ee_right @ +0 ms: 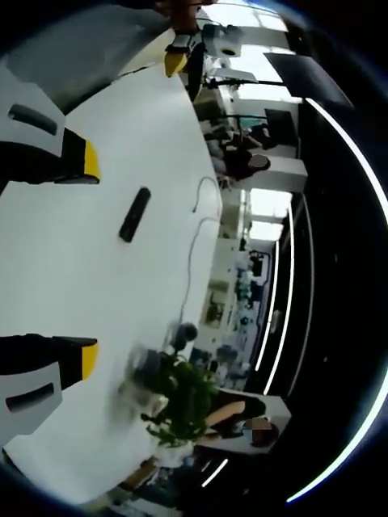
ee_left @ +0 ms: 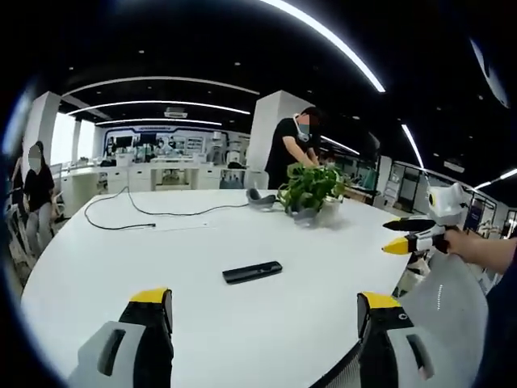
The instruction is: Press the specified remote control buttons in sequence, fully releasing each button before pressing the next.
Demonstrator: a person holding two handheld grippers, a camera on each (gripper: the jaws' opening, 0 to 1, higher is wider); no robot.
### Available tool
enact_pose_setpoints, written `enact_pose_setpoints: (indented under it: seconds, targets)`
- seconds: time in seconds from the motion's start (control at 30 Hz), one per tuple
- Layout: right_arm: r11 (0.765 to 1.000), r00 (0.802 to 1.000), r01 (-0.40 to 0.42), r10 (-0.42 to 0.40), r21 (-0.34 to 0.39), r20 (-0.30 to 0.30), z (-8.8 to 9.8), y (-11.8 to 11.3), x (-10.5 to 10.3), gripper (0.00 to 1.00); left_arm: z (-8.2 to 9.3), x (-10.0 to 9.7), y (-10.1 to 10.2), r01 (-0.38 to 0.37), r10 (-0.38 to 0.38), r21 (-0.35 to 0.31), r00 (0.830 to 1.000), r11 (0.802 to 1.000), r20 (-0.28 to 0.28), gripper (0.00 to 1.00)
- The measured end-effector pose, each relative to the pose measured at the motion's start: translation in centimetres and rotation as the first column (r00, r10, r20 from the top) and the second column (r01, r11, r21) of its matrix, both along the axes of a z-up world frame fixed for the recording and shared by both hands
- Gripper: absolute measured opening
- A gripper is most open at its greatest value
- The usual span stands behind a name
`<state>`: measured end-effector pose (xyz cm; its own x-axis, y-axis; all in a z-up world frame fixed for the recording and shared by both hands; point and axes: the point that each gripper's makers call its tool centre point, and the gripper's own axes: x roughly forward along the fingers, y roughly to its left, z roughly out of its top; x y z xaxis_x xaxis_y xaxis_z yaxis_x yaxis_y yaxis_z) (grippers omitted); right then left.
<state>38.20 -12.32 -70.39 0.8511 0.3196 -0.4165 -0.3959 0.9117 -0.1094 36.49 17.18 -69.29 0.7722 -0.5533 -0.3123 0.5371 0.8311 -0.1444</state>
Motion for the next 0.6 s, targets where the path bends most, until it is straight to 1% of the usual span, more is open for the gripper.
enact_pose_setpoints:
  seconds: [0.07, 0.13, 0.23, 0.27, 0.3, 0.4, 0.6]
  targets:
    - [1.0, 1.0, 0.004, -0.004, 0.005, -0.002, 0.0, 0.0, 0.0, 0.75, 0.0, 0.5, -0.4, 0.019, -0.019, 0.005, 1.0, 1.0, -0.014, 1.0]
    - [1.0, 1.0, 0.003, -0.003, -0.002, -0.006, -0.2, 0.0, 0.0, 0.75, 0.3, 1.4, -1.0, 0.032, -0.032, 0.0, 0.999, 0.999, -0.004, 1.0]
    - [1.0, 1.0, -0.005, 0.005, -0.01, -0.018, -0.4, 0.2, 0.0, 0.75, 0.3, 2.5, -1.6, 0.049, -0.049, 0.001, 0.999, 0.999, -0.011, 1.0]
    - [1.0, 1.0, -0.006, 0.006, -0.009, -0.024, -0.5, 0.3, 0.0, 0.75, 0.1, 2.7, -1.8, 0.061, -0.061, 0.005, 0.998, 0.998, -0.021, 1.0]
    - [1.0, 1.0, -0.007, 0.007, -0.007, -0.025, -0.4, 0.4, -0.1, 0.75, -0.2, 2.8, -2.3, 0.088, -0.088, 0.001, 0.995, 0.996, -0.048, 1.0]
    - [1.0, 0.999, -0.008, 0.008, -0.008, -0.033, -0.5, 0.5, -0.2, 0.75, -0.9, 3.5, -2.5, 0.104, -0.102, 0.021, 0.992, 0.994, -0.08, 1.0]
    - [1.0, 0.999, -0.003, 0.003, -0.015, -0.035, -0.5, 0.4, -0.2, 0.74, -1.7, 4.5, -3.1, 0.146, -0.145, 0.006, 0.985, 0.989, -0.098, 0.99]
